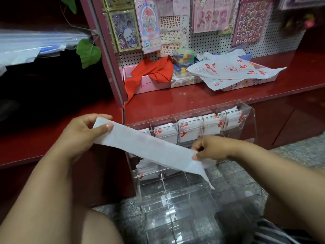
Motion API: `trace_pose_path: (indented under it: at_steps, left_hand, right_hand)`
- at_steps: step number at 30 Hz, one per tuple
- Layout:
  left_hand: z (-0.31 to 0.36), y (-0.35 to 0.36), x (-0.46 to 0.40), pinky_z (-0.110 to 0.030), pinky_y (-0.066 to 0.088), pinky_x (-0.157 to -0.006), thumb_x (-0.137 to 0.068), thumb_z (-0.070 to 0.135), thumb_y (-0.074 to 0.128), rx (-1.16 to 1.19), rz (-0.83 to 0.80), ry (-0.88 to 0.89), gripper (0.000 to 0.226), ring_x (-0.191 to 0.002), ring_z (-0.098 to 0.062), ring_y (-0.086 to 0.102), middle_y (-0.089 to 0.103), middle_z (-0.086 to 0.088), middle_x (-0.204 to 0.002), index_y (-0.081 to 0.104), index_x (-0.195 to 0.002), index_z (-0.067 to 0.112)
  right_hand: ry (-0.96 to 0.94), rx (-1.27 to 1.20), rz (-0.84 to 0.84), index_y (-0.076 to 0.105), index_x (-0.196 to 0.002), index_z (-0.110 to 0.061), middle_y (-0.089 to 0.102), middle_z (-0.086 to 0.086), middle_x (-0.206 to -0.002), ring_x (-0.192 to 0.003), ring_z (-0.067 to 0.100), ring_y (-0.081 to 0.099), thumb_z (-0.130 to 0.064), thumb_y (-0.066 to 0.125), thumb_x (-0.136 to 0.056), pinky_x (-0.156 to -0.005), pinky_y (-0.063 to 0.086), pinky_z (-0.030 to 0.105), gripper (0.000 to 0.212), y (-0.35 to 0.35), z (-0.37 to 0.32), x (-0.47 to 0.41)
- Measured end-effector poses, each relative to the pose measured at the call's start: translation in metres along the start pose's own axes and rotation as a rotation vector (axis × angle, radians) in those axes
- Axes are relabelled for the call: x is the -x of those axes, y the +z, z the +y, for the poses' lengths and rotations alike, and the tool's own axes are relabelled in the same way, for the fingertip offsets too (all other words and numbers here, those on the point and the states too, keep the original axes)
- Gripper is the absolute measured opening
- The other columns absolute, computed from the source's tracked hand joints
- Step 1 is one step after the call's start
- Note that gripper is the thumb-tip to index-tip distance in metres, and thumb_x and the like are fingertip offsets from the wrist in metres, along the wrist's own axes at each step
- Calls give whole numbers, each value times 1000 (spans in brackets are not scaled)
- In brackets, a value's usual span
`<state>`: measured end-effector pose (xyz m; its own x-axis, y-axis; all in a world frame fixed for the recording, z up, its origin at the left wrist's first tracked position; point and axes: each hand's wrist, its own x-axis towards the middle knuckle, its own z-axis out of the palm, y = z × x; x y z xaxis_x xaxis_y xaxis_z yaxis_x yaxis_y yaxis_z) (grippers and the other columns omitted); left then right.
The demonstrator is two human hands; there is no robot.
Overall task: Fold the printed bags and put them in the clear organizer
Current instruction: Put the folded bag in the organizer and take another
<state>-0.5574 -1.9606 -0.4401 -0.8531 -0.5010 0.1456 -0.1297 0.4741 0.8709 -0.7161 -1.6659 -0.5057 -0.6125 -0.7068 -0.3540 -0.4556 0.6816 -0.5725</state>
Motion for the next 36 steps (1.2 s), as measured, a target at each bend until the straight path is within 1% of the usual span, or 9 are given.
trace_pose_path:
  at_steps: [4,8,12,17,20,23,26,30,36]
  left_hand:
    - [18,17,1,-16,53,-59,-90,4,64,78,-39,86,5,-66,-10,66,72,-3,-74,66,-90,-1]
    - [38,36,-4,-24,53,-64,-86,4,69,73,-151,151,6,-70,-17,65,71,-2,-72,67,-81,8]
    - [54,55,-7,-23,50,-60,-83,0,71,123,-144,203,15,-65,-13,62,68,-3,-73,66,-79,13]
    - [58,81,0,-17,50,-50,-77,14,71,796,-122,-38,24,-54,-3,63,70,3,-73,57,-97,13]
    - [47,100,11,-28,55,-61,-79,24,69,598,-246,-169,27,-75,-20,70,76,-9,-86,65,-98,6]
    - [46,109,5,-47,55,-75,-88,9,67,460,-99,-135,12,-81,-36,67,73,-21,-92,70,-94,-2]
    - [44,110,1,-38,60,-72,-90,12,66,510,-50,-114,12,-76,-27,70,75,-15,-88,71,-89,1]
    - [40,115,9,-22,52,-59,-89,24,67,460,-242,-186,19,-68,-16,68,74,-7,-80,69,-85,6]
    - [54,113,7,-47,52,-84,-88,9,69,404,-153,-43,11,-79,-27,57,70,-22,-85,70,-83,-1]
  right_hand:
    - [-48,-95,-42,67,-89,-17,69,2,-93,-80,13,61,-17,67,-85,-73,50,28,4,12,-8,-1]
    - [-149,-447,-2,64,-99,-21,63,3,-88,-81,13,58,-27,77,-78,-78,46,30,25,21,-21,-5]
    - [-249,-561,118,70,-89,-18,72,7,-94,-84,14,65,-13,73,-83,-84,54,36,9,26,-34,-7]
    - [-242,-826,257,72,-90,-10,74,7,-92,-84,21,68,-3,69,-84,-86,54,42,9,22,-37,-8]
    - [-244,-905,298,71,-95,-4,73,15,-98,-85,24,67,-1,68,-83,-87,54,45,13,21,-40,-7]
    - [-229,-901,296,70,-95,-6,73,15,-98,-85,24,68,-4,68,-85,-86,55,43,11,24,-42,-7]
    - [-223,-907,318,70,-94,-4,73,11,-94,-81,22,68,-8,65,-88,-81,56,40,9,24,-44,-8]
    - [-230,-1045,400,69,-93,-4,74,6,-84,-70,16,68,-9,62,-90,-63,58,29,9,18,-49,-6]
    - [-321,-969,578,66,-79,-10,67,7,-78,-73,21,59,-10,62,-90,-68,49,35,12,-2,-57,-1]
